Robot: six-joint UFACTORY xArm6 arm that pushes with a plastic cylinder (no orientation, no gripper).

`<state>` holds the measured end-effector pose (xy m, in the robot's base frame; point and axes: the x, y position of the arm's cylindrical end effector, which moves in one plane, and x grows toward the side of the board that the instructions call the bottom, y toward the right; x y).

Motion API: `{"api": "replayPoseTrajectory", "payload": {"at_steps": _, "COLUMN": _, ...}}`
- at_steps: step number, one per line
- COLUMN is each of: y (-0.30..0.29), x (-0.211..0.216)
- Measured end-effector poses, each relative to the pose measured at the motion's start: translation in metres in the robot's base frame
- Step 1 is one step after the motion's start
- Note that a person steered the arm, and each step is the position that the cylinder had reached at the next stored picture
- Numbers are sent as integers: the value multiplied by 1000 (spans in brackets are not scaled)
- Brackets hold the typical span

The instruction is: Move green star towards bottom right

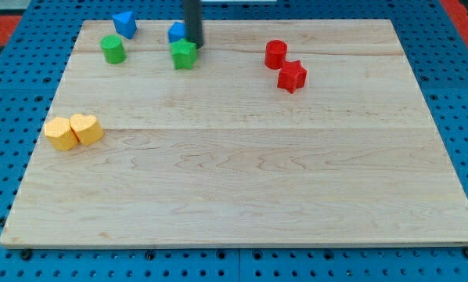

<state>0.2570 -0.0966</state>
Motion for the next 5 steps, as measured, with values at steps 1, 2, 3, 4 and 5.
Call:
{"api": "replayPoseTrajectory", "payload": {"at_steps": 1, "y": -39, "x": -2}}
{"api": "replayPoseTrajectory", "payload": {"at_steps": 2, "y": -40, "x": -2}}
{"api": "replayPoseTrajectory", "payload": {"at_steps": 3, "y": -40, "x": -2}}
{"api": "replayPoseTrajectory", "payload": {"at_steps": 4, "y": -49, "x": -2}}
{"api": "replayPoseTrajectory", "payload": {"at_steps": 5, "y": -90, "x": -2}}
